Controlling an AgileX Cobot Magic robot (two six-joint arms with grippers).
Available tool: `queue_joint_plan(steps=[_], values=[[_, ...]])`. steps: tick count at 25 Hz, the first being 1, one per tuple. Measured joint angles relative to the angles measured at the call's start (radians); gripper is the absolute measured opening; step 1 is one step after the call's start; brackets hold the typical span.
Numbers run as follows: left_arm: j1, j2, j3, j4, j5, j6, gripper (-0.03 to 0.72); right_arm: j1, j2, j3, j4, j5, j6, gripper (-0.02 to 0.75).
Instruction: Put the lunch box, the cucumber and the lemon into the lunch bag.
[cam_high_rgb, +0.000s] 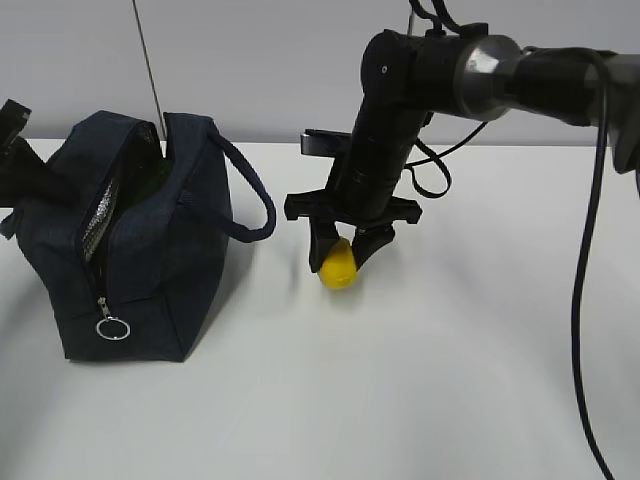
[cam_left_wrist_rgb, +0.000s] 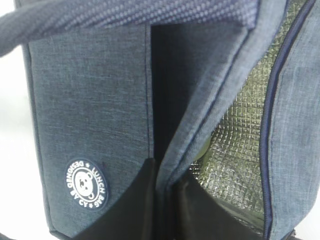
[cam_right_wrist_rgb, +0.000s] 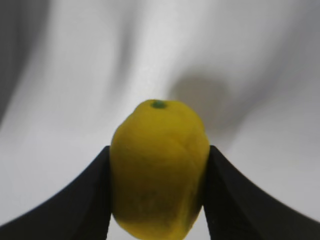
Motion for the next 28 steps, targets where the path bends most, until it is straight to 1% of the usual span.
queue_joint_plan(steps=[7, 10, 12, 13, 16, 18, 21, 22, 24, 28], values=[[0.0, 0.0, 0.0, 0.002, 0.0, 0.0, 0.029, 0.0, -0.084, 0.011, 0.0, 0.007, 0.0, 0.374], [0.0, 0.0, 0.0, 0.012, -0.002, 0.0, 0.029, 0.0, -0.143, 0.02, 0.043, 0.011, 0.0, 0.373], [0.0, 0.0, 0.0, 0.017, -0.003, 0.0, 0.029, 0.0, -0.179, 0.02, 0.124, 0.011, -0.016, 0.373], [0.0, 0.0, 0.0, 0.017, -0.003, 0.0, 0.029, 0.0, -0.187, 0.012, 0.183, 0.013, -0.03, 0.373], [0.0, 0.0, 0.0, 0.017, -0.003, 0.0, 0.029, 0.0, -0.197, -0.012, 0.388, 0.013, -0.114, 0.372], [0.0, 0.0, 0.0, 0.017, -0.003, 0.0, 0.029, 0.0, -0.197, -0.016, 0.55, 0.013, -0.197, 0.372], [0.0, 0.0, 0.0, 0.01, -0.001, 0.0, 0.029, 0.007, -0.197, -0.016, 0.734, -0.059, -0.323, 0.372], [0.0, 0.0, 0.0, 0.002, 0.004, 0.0, 0.029, 0.009, -0.197, -0.016, 0.776, -0.098, -0.356, 0.372], [0.0, 0.0, 0.0, -0.011, 0.01, 0.0, 0.029, 0.018, -0.197, -0.016, 0.814, -0.175, -0.396, 0.372], [-0.004, 0.0, 0.0, -0.032, 0.018, 0.0, 0.029, 0.042, -0.192, -0.016, 0.845, -0.292, -0.459, 0.372]])
